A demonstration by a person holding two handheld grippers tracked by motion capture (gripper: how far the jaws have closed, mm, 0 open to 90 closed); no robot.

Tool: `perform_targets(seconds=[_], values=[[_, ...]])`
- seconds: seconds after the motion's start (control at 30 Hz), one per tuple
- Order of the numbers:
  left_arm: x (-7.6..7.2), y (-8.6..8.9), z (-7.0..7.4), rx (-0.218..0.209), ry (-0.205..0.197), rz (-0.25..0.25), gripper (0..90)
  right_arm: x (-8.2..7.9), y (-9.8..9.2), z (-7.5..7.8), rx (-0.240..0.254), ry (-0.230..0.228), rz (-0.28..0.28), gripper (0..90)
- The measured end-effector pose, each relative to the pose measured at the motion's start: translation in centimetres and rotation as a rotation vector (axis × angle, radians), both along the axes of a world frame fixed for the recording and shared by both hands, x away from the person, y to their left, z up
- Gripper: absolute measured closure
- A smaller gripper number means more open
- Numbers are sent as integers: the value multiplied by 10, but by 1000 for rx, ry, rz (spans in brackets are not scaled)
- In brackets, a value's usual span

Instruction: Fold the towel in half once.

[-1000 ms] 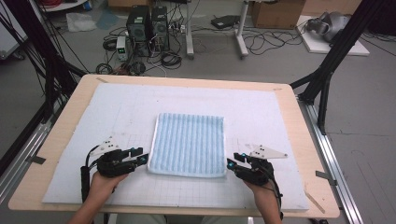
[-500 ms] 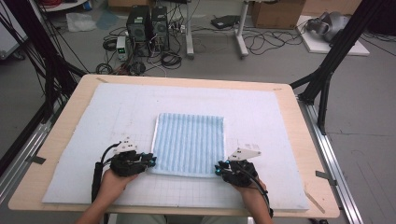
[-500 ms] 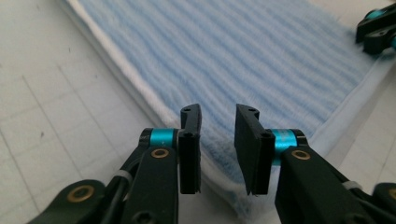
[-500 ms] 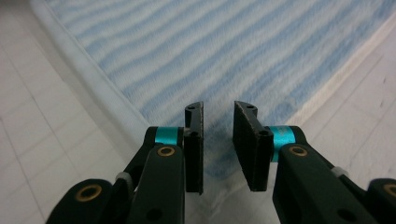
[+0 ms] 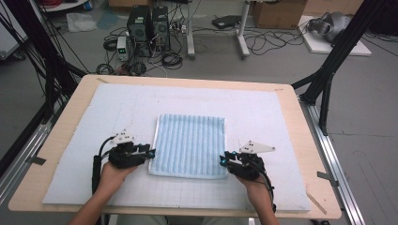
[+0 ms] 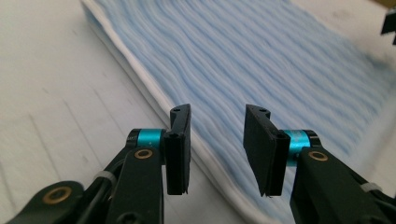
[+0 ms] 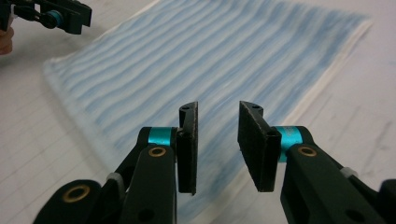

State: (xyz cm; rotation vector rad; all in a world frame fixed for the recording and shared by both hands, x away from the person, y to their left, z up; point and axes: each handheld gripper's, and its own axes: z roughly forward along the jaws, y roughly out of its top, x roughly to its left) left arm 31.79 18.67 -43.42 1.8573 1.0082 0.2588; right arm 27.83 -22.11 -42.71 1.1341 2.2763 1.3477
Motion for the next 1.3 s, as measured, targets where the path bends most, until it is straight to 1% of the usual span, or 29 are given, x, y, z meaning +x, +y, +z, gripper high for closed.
perform_targets(seconds=[0.03,0.07,0.1,0.17,0.23,0.3,0.4,0.43,0.47,0.53,0.57,0.6,0.63,0.67,0.7,0.73,0.77,0.8,0.83,0.9,0.93,1.0,1.07,1.1,1.13,1.2,1.23,1.27,1.3], values=[[6,1,1,-10,-1,10,643,6,-1,3,-6,-10,-17,687],[14,0,3,-21,-15,17,675,9,-1,4,-6,-14,-27,690],[22,-1,5,-12,-34,13,699,15,0,5,-8,-12,-33,689],[39,-6,7,3,-54,16,723,25,2,4,-26,-11,-48,682],[54,-9,8,2,-72,29,726,32,3,2,-12,-4,-56,677],[71,-13,8,-16,-38,67,731,33,4,0,-7,1,-50,676],[91,-18,4,-25,-12,85,745,30,2,-1,-14,2,-43,676],[96,-19,3,-18,-10,86,750,28,1,0,-16,-4,-44,679],[104,-22,1,-3,-3,93,756,28,0,-1,-21,-8,-45,680],[114,-26,-3,26,16,111,765,27,-2,-1,-16,1,-53,679],[119,-27,-5,52,27,120,772,28,-3,-2,-15,2,-56,680],[122,-29,-7,66,42,132,774,28,-4,-2,-12,4,-58,680],[125,-30,-9,66,62,143,774,29,-4,-3,-10,3,-61,680],[127,-31,-11,86,78,157,774,30,-4,-3,-9,2,-61,680],[128,-32,-12,106,79,164,774,31,-4,-3,-12,1,-59,680],[128,-32,-13,110,72,174,783,32,-4,-3,-12,6,-60,680],[128,-32,-12,132,61,190,787,34,-3,-3,-16,4,-61,680],[128,-33,-12,171,52,202,781,37,-2,-2,-23,9,-64,680],[127,-32,-12,175,57,206,740,40,-1,-1,-27,5,-68,679],[127,-31,-11,163,63,206,713,49,0,2,-32,-2,-87,675],[126,-30,-10,163,61,192,704,54,1,4,-33,-5,-93,676],[123,-29,-7,142,50,182,683,68,4,8,-41,-9,-110,683],[121,-27,-3,92,37,169,695,82,8,10,-42,-20,-122,732],[120,-27,-2,80,34,161,725,90,12,9,-56,-13,-124,749],[119,-27,-2,81,32,153,735,98,16,8,-81,-15,-120,768],[120,-28,-3,78,30,145,771,114,24,5,-132,0,-121,782],[120,-29,-3,87,28,143,779,121,28,2,-159,-9,-121,796],[120,-30,-4,95,25,146,794,127,31,0,-170,-8,-129,798],[121,-31,-5,102,29,147,795,133,32,-2,-161,7,-134,798]])
